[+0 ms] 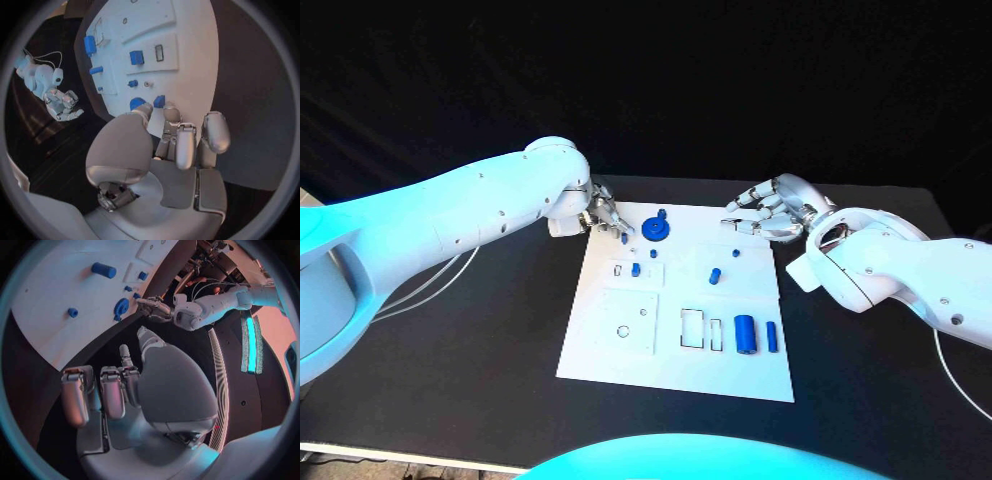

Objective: Assemble the parts on the task board

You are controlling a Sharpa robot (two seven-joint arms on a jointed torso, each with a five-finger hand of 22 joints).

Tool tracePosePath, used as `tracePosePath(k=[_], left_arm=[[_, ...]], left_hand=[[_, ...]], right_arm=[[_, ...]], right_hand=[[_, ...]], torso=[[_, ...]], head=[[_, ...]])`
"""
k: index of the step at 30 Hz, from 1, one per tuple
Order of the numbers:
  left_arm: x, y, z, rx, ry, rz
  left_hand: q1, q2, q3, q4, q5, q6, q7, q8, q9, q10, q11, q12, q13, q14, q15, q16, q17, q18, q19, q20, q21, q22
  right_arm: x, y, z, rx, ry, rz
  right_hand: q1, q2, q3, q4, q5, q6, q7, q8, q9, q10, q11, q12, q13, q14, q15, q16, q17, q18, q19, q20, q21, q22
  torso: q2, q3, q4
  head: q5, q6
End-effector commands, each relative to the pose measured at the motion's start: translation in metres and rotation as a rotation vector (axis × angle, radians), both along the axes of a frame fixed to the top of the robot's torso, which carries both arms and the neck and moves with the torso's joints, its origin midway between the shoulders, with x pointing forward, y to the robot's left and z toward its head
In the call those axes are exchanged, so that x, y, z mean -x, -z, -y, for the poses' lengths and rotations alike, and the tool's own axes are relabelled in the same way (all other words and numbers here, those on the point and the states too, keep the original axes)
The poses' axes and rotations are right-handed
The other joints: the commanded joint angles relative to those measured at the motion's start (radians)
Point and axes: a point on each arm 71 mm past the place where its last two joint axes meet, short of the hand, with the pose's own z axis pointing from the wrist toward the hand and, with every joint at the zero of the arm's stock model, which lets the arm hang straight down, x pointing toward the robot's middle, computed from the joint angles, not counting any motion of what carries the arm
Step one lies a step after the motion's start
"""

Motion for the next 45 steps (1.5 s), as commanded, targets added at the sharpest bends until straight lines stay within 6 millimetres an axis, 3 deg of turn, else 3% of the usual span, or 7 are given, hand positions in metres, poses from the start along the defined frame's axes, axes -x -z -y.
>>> tracePosePath(k=[1,8,24,29,33,40,45], left_arm=[[0.001,0.0,0.004,0.025,0.016,-0.006],[0.002,0.001,0.005,0.03,0.028,-0.016],[0.002,0.001,0.002,0.025,0.028,-0.024],[0.003,0.001,0.002,0.025,0.031,-0.017],[0.004,-0.001,0.001,0.041,0.018,0.008],[0.007,-0.004,-0.003,0.094,-0.023,0.04],[0.012,-0.008,-0.006,0.133,-0.043,0.056]], left_hand=[[0.054,0.006,0.032,-0.002,-0.001,0.011,-0.007,0.015,0.005,0.003,-0.009,0.004,-0.002,0.055,-0.011,0.005,0.123,0.002,0.005,-0.006,0.006,0.003],[0.15,-0.004,0.116,-0.008,-0.002,0.014,-0.02,0.047,0.026,0.006,-0.02,0.002,-0.009,0.058,-0.021,0.01,0.131,0.0,0.006,-0.012,0.007,0.009],[0.17,-0.014,0.168,-0.007,0.0,0.016,-0.024,0.053,0.031,0.014,-0.024,0.003,-0.01,0.063,-0.025,0.017,0.143,-0.001,0.01,-0.015,0.009,0.014],[0.22,-0.068,0.387,-0.077,0.011,0.001,-0.008,0.067,0.053,0.021,-0.01,-0.012,-0.022,0.066,-0.021,0.02,0.149,-0.002,0.012,-0.018,0.013,0.022],[0.13,-0.126,0.561,-0.153,0.05,0.015,-0.012,0.094,0.084,0.056,-0.019,0.008,-0.001,0.078,-0.021,0.035,0.18,-0.007,0.035,-0.018,0.032,0.054],[0.072,-0.159,0.613,-0.201,0.138,0.042,-0.023,0.103,0.098,0.098,-0.03,0.031,0.033,0.09,-0.031,0.05,0.213,-0.017,0.074,-0.028,0.056,0.099],[0.057,-0.168,0.623,-0.215,0.168,0.053,-0.027,0.103,0.102,0.112,-0.035,0.038,0.045,0.092,-0.035,0.051,0.217,-0.02,0.085,-0.031,0.064,0.113]], right_arm=[[0.001,0.0,-0.002,0.005,-0.017,0.007],[0.0,0.0,-0.002,0.005,-0.018,0.007],[0.0,0.0,-0.002,0.006,-0.017,0.008],[0.0,0.0,-0.002,0.005,-0.017,0.009],[0.0,0.0,-0.002,0.005,-0.017,0.01],[0.0,0.0,-0.002,0.004,-0.014,0.012],[-0.001,0.0,-0.001,0.004,-0.012,0.013]], right_hand=[[-0.01,-0.003,0.007,-0.001,0.004,-0.006,-0.001,0.006,-0.001,0.036,-0.004,-0.002,0.196,0.098,-0.009,-0.006,0.238,-0.004,0.085,-0.009,-0.003,0.239],[-0.01,-0.003,0.008,-0.002,0.004,-0.005,-0.001,0.007,-0.001,0.037,-0.004,-0.001,0.197,0.098,-0.009,-0.006,0.239,-0.004,0.085,-0.009,-0.004,0.239],[-0.01,-0.003,0.008,-0.002,0.004,-0.005,-0.001,0.007,-0.001,0.037,-0.004,-0.001,0.197,0.098,-0.009,-0.006,0.239,-0.004,0.085,-0.009,-0.004,0.239],[-0.01,-0.003,0.008,-0.002,0.004,-0.005,-0.001,0.007,-0.001,0.037,-0.004,-0.001,0.197,0.098,-0.009,-0.006,0.239,-0.004,0.085,-0.009,-0.004,0.239],[-0.01,-0.003,0.008,-0.002,0.004,-0.005,-0.001,0.007,-0.001,0.037,-0.004,-0.001,0.197,0.098,-0.009,-0.006,0.239,-0.004,0.085,-0.009,-0.004,0.239],[-0.01,-0.003,0.008,-0.002,0.004,-0.005,-0.001,0.007,-0.001,0.037,-0.004,-0.001,0.197,0.098,-0.009,-0.006,0.239,-0.004,0.085,-0.009,-0.004,0.239],[-0.01,-0.002,0.01,-0.002,0.005,-0.005,-0.001,0.009,-0.001,0.038,-0.005,-0.001,0.197,0.098,-0.009,-0.006,0.239,-0.004,0.084,-0.009,-0.005,0.238]], torso=[[0.0,0.0002,-0.0004],[0.001,0.0,0.0],[0.0,-0.0001,-0.0004],[0.0,-0.0002,-0.0001],[0.0,0.0,0.0001],[-0.002,0.0001,0.002],[-0.001,-0.0001,0.002]], head=[[0.0,-0.001],[0.0,-0.002],[0.003,-0.005],[0.003,-0.005],[0.004,-0.005],[0.007,-0.005],[0.01,-0.004]])
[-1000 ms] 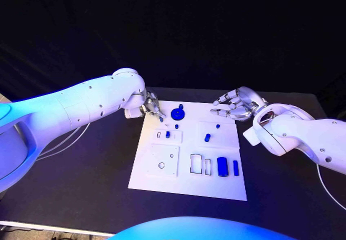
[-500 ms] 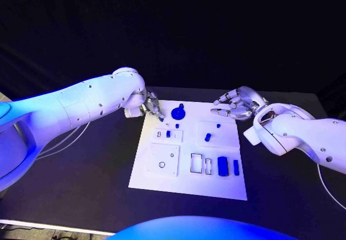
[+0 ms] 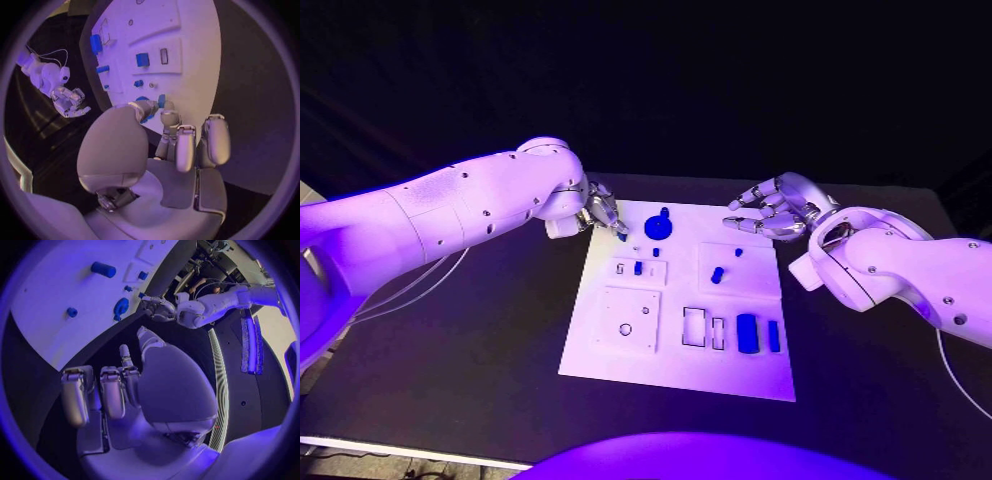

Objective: Assemble the parts on the task board

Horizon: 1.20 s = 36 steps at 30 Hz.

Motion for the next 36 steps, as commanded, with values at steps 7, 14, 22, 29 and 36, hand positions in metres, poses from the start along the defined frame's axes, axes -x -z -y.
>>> tracePosePath(k=[7,14,22,29,36], left_arm=[[0.016,-0.009,-0.001,0.106,-0.039,0.043],[0.036,-0.014,-0.003,0.104,-0.006,0.089],[0.054,-0.008,-0.006,0.064,0.024,0.116],[0.065,0.004,-0.004,0.021,0.049,0.12],[0.069,0.012,-0.003,-0.008,0.063,0.102]], left_hand=[[-0.032,-0.013,0.212,-0.222,0.06,0.027,-0.006,0.003,0.008,0.031,-0.008,0.019,0.028,0.096,-0.014,0.01,0.225,-0.025,0.026,-0.005,0.016,0.03],[-0.044,-0.022,0.215,-0.235,0.095,0.04,-0.01,0.001,0.012,0.046,-0.012,0.026,0.042,0.097,-0.017,0.011,0.228,-0.026,0.031,-0.009,0.019,0.036],[-0.047,-0.025,0.216,-0.239,0.106,0.045,-0.012,0.0,0.013,0.052,-0.014,0.03,0.049,0.096,-0.019,0.008,0.223,-0.027,0.034,-0.01,0.021,0.039],[-0.048,-0.026,0.217,-0.241,0.11,0.049,-0.013,0.0,0.013,0.056,-0.015,0.032,0.053,0.094,-0.02,0.006,0.218,-0.027,0.035,-0.011,0.022,0.041],[-0.049,-0.027,0.217,-0.242,0.112,0.05,-0.014,0.0,0.013,0.057,-0.015,0.033,0.054,0.094,-0.02,0.005,0.216,-0.027,0.036,-0.011,0.022,0.041]], right_arm=[[0.001,-0.001,0.0,0.001,-0.011,0.011],[0.001,-0.001,0.002,-0.001,-0.008,0.009],[0.002,-0.001,0.003,-0.001,-0.006,0.008],[0.002,-0.001,0.003,-0.001,-0.006,0.008],[0.002,0.0,0.003,-0.001,-0.006,0.007]], right_hand=[[-0.01,-0.002,0.007,0.001,0.005,-0.005,-0.001,0.005,-0.001,0.038,-0.005,-0.001,0.197,0.098,-0.009,-0.006,0.238,-0.004,0.084,-0.009,-0.005,0.238],[-0.01,-0.002,0.007,0.001,0.005,-0.005,-0.001,0.005,-0.001,0.038,-0.005,-0.001,0.197,0.098,-0.009,-0.006,0.238,-0.004,0.084,-0.009,-0.005,0.238],[-0.01,-0.002,0.007,0.001,0.005,-0.005,-0.001,0.005,-0.001,0.038,-0.005,-0.001,0.197,0.098,-0.009,-0.006,0.238,-0.004,0.084,-0.009,-0.005,0.238],[-0.01,-0.002,0.008,0.001,0.006,-0.004,-0.002,0.006,-0.001,0.038,-0.005,0.0,0.197,0.098,-0.009,-0.006,0.239,-0.004,0.084,-0.009,-0.005,0.237],[-0.01,-0.002,0.008,0.001,0.006,-0.004,-0.002,0.006,-0.001,0.038,-0.005,0.0,0.197,0.098,-0.009,-0.006,0.239,-0.004,0.084,-0.009,-0.005,0.237]], torso=[[-0.001,0.0024,-0.0007],[-0.001,0.0012,0.0005],[-0.002,0.0007,0.0012],[0.0,-0.0001,-0.0001],[0.001,0.0006,-0.0012]], head=[[0.01,0.0],[0.011,-0.005],[0.016,-0.009],[0.02,-0.01],[0.023,-0.011]])
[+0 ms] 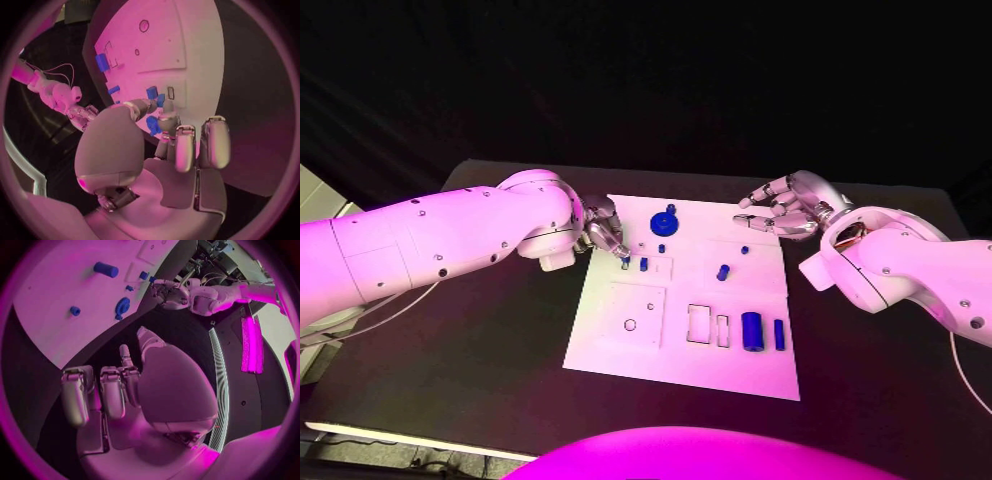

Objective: Assemble the parts on the task board

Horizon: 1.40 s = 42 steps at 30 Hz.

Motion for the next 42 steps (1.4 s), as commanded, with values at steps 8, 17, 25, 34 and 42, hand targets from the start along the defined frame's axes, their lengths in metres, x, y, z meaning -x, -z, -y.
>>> tracePosePath(k=[8,17,25,34,42], left_arm=[[0.0013,0.0059,0.0028,-0.064,0.022,0.013],[-0.0004,0.0081,0.0039,-0.093,0.03,0.018],[-0.0003,0.0099,0.0052,-0.105,0.041,0.007],[0.0006,0.0105,0.0057,-0.105,0.049,-0.003],[0.0008,0.0104,0.0077,-0.099,0.053,-0.002]], left_hand=[[-0.002,0.004,0.196,-0.203,0.008,0.012,-0.004,0.001,0.001,0.01,-0.002,0.006,0.002,0.091,-0.009,0.0,0.216,-0.012,0.008,0.003,0.007,0.042],[-0.002,0.004,0.196,-0.203,0.008,0.012,-0.004,0.001,0.001,0.01,-0.002,0.006,0.002,0.091,-0.009,0.0,0.216,-0.012,0.008,0.003,0.007,0.042],[-0.003,0.004,0.197,-0.204,0.01,0.013,-0.004,0.001,0.001,0.01,-0.003,0.005,0.001,0.091,-0.01,0.0,0.215,-0.012,0.008,0.002,0.007,0.042],[-0.004,0.003,0.197,-0.205,0.011,0.014,-0.005,0.0,0.001,0.01,-0.003,0.004,-0.001,0.091,-0.01,0.001,0.217,-0.012,0.009,0.002,0.007,0.043],[-0.004,0.003,0.197,-0.205,0.011,0.014,-0.005,0.0,0.001,0.011,-0.003,0.005,0.0,0.092,-0.01,0.001,0.219,-0.012,0.009,0.002,0.007,0.044]], right_arm=[[0.0008,-0.0001,-0.001,0.0,-0.014,0.007],[0.0009,0.0,-0.0008,0.0,-0.014,0.006],[0.0009,0.0001,-0.0006,0.001,-0.014,0.005],[0.0009,0.0,-0.0004,0.004,-0.015,0.009],[0.0008,0.0,-0.0009,0.004,-0.015,0.011]], right_hand=[[-0.01,-0.001,0.006,-0.002,0.006,-0.004,-0.002,0.006,-0.001,0.038,-0.005,0.0,0.197,0.098,-0.009,-0.006,0.24,-0.004,0.084,-0.009,-0.005,0.238],[-0.01,-0.001,0.006,-0.002,0.006,-0.004,-0.002,0.006,-0.001,0.038,-0.005,0.0,0.197,0.098,-0.009,-0.006,0.24,-0.004,0.084,-0.009,-0.005,0.238],[-0.01,-0.001,0.006,-0.002,0.006,-0.004,-0.002,0.006,-0.001,0.038,-0.005,0.0,0.197,0.098,-0.009,-0.006,0.24,-0.004,0.084,-0.009,-0.005,0.238],[-0.01,-0.002,0.006,-0.002,0.006,-0.004,-0.002,0.007,-0.001,0.038,-0.005,0.0,0.197,0.098,-0.009,-0.006,0.24,-0.004,0.084,-0.009,-0.005,0.238],[-0.01,-0.002,0.007,-0.003,0.006,-0.005,-0.002,0.008,-0.001,0.037,-0.005,-0.001,0.196,0.098,-0.01,-0.006,0.239,-0.004,0.085,-0.01,-0.004,0.239]], torso=[[0.0,0.0009,-0.001],[0.001,0.0013,-0.0015],[0.001,0.0007,-0.0012],[0.001,0.0009,-0.0007],[0.001,0.0004,-0.0015]], head=[[0.002,-0.001],[0.001,-0.002],[-0.001,-0.005],[0.0,-0.008],[0.0,-0.007]])
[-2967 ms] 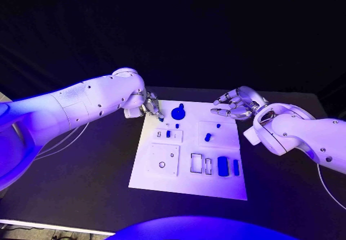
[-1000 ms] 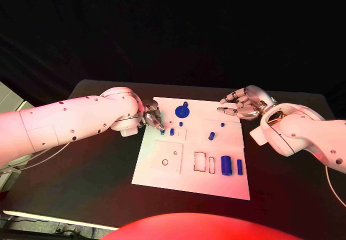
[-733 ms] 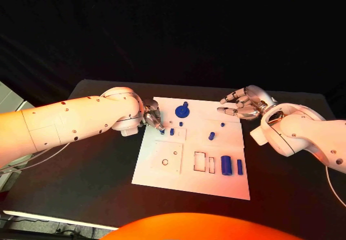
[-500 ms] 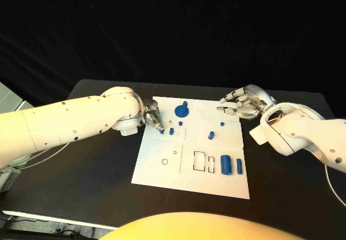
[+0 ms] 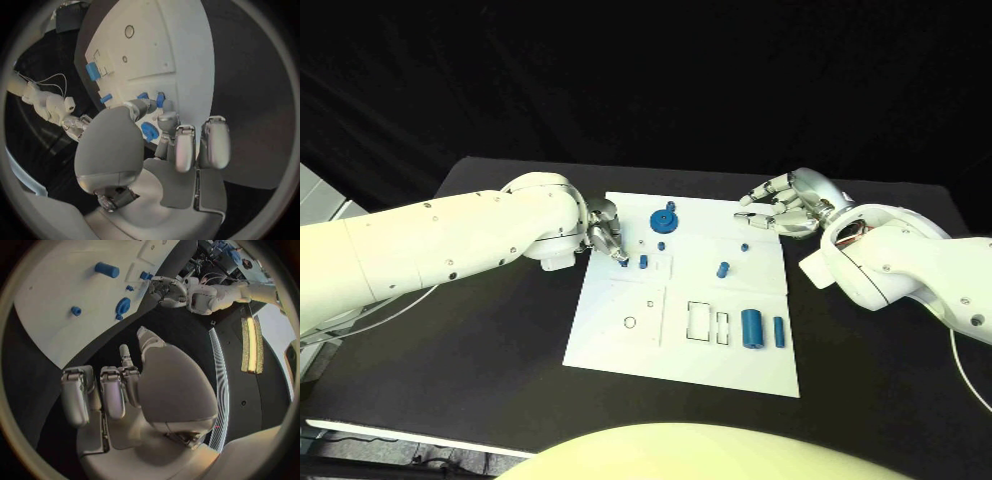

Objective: Assemble the parts on the task board

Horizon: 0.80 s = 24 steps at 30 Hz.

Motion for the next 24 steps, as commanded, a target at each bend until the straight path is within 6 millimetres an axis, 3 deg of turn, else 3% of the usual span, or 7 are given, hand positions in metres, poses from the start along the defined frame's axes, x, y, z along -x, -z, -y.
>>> tracePosePath(k=[1,24], left_arm=[[0.0014,0.0012,0.0025,-0.005,0.018,-0.012],[0.0021,0.0022,0.0037,0.006,0.042,-0.053]], left_hand=[[0.001,0.007,0.196,-0.205,0.004,0.007,-0.001,0.006,-0.001,0.007,-0.002,0.006,0.002,0.095,-0.007,0.001,0.218,-0.012,0.006,-0.002,0.004,0.045],[0.002,0.004,0.198,-0.21,0.005,0.01,-0.002,0.005,-0.001,0.009,-0.003,0.007,0.005,0.095,-0.008,0.002,0.219,-0.012,0.006,-0.003,0.005,0.046]], right_arm=[[0.0005,-0.0005,-0.0015,0.003,-0.016,0.011],[0.0003,0.0003,-0.0022,0.004,-0.017,0.009]], right_hand=[[-0.01,-0.002,0.005,0.0,0.006,-0.005,-0.002,0.004,-0.001,0.037,-0.005,-0.001,0.197,0.098,-0.01,-0.006,0.239,-0.004,0.085,-0.01,-0.004,0.238],[-0.01,-0.002,0.005,0.0,0.006,-0.005,-0.002,0.004,-0.001,0.037,-0.005,-0.001,0.197,0.098,-0.01,-0.006,0.239,-0.004,0.085,-0.01,-0.004,0.238]], torso=[[0.0,-0.0001,-0.0009],[0.0,0.0006,-0.0005]], head=[[0.0,0.0],[0.0,-0.001]])
